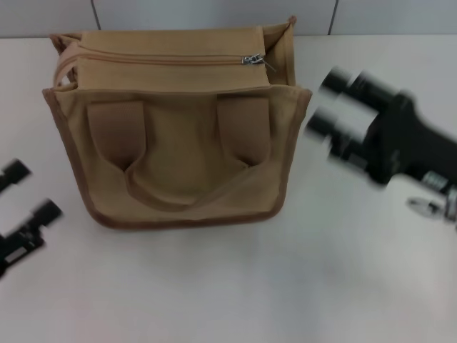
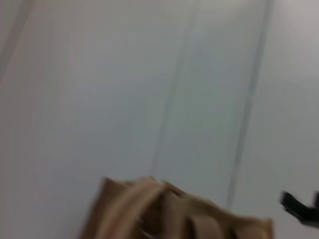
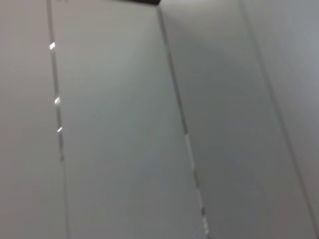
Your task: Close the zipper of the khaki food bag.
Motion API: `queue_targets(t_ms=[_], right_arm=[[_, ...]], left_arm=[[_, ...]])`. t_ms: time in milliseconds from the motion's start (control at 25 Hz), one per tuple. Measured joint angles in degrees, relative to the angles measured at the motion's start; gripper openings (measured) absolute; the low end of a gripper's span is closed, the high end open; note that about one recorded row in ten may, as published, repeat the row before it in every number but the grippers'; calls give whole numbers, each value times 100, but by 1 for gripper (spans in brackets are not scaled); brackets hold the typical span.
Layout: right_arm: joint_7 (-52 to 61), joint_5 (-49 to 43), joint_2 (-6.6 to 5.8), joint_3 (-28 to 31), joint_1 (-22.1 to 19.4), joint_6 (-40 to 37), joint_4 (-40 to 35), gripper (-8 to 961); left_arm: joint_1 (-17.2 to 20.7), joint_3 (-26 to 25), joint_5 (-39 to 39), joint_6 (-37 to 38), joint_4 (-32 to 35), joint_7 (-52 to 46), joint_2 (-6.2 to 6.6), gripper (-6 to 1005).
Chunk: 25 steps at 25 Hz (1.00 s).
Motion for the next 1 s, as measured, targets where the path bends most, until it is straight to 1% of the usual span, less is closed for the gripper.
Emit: queue_targets(t_ms=[40, 80, 120, 160, 200, 240, 280, 360, 440, 520, 600, 760, 1000], right_arm=[[-259, -2, 0, -455, -31, 0, 24, 638], [-386, -2, 0, -700, -47, -18, 27, 644], [-386, -2, 0, -700, -47, -18, 27, 650], [-499, -3, 2, -924, -60, -34, 29, 655], [-603, -4, 5, -1131, -62, -4, 34, 661], [-762, -5, 11, -1614, -36, 155, 67, 667], [-762, -5, 11, -1614, -36, 155, 67, 673], [-826, -6, 17, -2035, 14, 349, 108, 685], [-912, -6, 24, -2396, 51, 557, 158, 696], [-932, -6, 27, -2431, 58, 612, 182, 708], [-946, 1, 29, -2447, 65, 700, 234, 814], [-950, 22, 32, -2444, 75, 889, 336, 814], [-953, 31, 42, -2400, 141, 1111, 492, 815]], left_arm=[[11, 264, 6, -7, 293, 46, -88, 806], [20, 405, 13, -13, 461, 59, -136, 806], [20, 405, 13, -13, 461, 59, -136, 806], [17, 620, 29, -19, 583, 78, -166, 806], [4, 903, 49, -24, 686, 103, -174, 806], [-41, 1389, 57, -28, 766, 141, -155, 806], [-41, 1389, 57, -28, 766, 141, -155, 807], [-102, 1891, 56, -42, 815, 222, -115, 807], [-169, 2182, 57, -77, 842, 385, -106, 807], [-186, 2193, 57, -99, 843, 409, -117, 807], [-202, 2183, 57, -152, 845, 420, -140, 807], [-245, 2206, 56, -240, 814, 421, -167, 807], [-275, 2226, 54, -323, 789, 430, -259, 807]])
